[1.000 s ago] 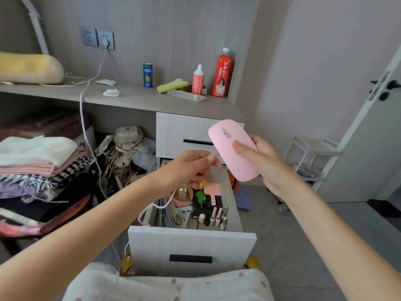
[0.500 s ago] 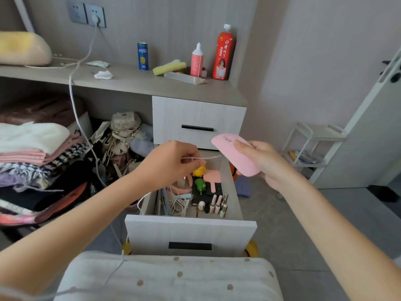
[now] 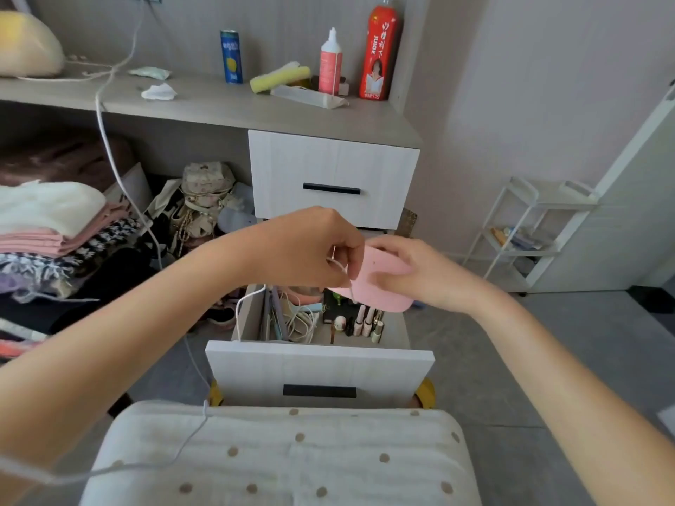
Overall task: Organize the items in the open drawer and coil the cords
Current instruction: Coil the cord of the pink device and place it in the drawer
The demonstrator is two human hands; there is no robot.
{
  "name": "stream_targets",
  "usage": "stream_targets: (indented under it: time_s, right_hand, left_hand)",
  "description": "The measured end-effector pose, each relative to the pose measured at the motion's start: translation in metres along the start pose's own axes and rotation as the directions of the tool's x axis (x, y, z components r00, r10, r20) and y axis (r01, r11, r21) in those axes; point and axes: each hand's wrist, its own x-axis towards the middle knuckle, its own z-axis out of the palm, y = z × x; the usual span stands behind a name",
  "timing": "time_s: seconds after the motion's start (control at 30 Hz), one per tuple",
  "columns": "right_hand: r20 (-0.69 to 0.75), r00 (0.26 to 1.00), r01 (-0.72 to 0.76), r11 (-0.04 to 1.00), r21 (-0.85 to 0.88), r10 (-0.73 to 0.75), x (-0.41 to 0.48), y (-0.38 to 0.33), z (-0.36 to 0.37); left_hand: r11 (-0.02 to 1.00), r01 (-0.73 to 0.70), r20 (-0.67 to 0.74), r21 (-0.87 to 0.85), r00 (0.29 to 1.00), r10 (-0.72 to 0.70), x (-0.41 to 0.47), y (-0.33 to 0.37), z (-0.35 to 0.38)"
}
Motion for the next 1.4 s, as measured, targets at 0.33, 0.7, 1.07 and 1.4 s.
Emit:
stream_targets:
  time_s: [0.33,0.7,1.07,1.4]
  right_hand:
    - [0.156,0.988,0.083,0.903,-0.421,-0.018,-0.011,-0.003,-0.002]
    - [0.133,0.980,0.182,0.934,-0.308,-0.148,-0.030,0.006,0.009]
    - [0.025,0.988,0.149,0.979,0.141,-0.154,-0.034,0.009,0.023]
    - [-0.203,0.976,0.122,0.586,0.801,0.074,-0.033,0.022,0.041]
  left_hand:
    - [0.974,0.104,0.108,-0.200,0.991,-0.084,0.025,-0.024,0.019]
    - [0.945,0.074,0.326,-0.318,0.945,0.035,0.024,-0.035,0.021]
    - [0.628,0.119,0.183,-0.769,0.983,0.037,0.017,-0.043,0.056]
    - [0.320,0.020,-0.080,-0.947,0.952,-0.297,0.010,-0.029,0.091]
